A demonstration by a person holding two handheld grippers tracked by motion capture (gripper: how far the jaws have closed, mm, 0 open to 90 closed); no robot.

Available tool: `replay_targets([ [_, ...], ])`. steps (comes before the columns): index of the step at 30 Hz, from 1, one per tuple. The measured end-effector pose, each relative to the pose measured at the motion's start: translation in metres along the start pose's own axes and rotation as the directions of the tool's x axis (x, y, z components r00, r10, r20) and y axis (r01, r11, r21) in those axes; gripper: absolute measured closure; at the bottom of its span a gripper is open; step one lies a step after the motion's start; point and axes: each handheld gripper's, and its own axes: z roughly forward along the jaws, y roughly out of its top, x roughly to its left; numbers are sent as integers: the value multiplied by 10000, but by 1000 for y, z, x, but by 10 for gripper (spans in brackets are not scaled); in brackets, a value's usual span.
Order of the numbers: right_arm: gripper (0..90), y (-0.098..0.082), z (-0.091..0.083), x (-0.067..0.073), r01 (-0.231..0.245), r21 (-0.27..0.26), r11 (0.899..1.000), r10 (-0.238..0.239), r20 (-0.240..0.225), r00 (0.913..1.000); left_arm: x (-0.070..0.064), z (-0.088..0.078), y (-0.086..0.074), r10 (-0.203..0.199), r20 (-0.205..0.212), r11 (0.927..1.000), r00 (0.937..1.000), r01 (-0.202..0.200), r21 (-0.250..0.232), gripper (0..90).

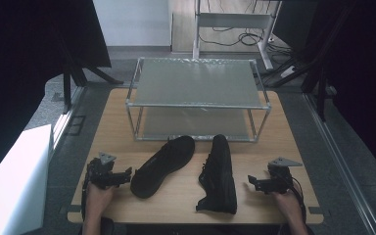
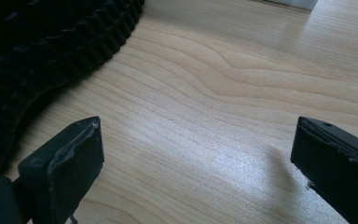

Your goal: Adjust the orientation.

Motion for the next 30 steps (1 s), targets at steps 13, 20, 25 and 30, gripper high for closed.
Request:
replay_targets([
  [13, 26, 0, 0, 0, -41, -54, 10000, 41, 1, 10000, -17, -3, -1, 710, 666, 9974, 9952, -717, 80, 0],
  [20, 26, 0, -1, -1, -95, -96, 9999, 95, -32, 9999, -33, -6, -2, 1240, 771, 9918, 9893, -1260, 214, 0],
  [25, 26, 0, -1, -1, -126, -73, 9999, 126, -46, 9999, -44, -9, -4, 1506, 1008, 9880, 9834, -1533, 195, 0],
  [30, 26, 0, -1, -2, -158, -89, 9998, 157, -55, 9999, -60, -8, -4, 1915, 1341, 9799, 9723, -1971, 302, 0],
])
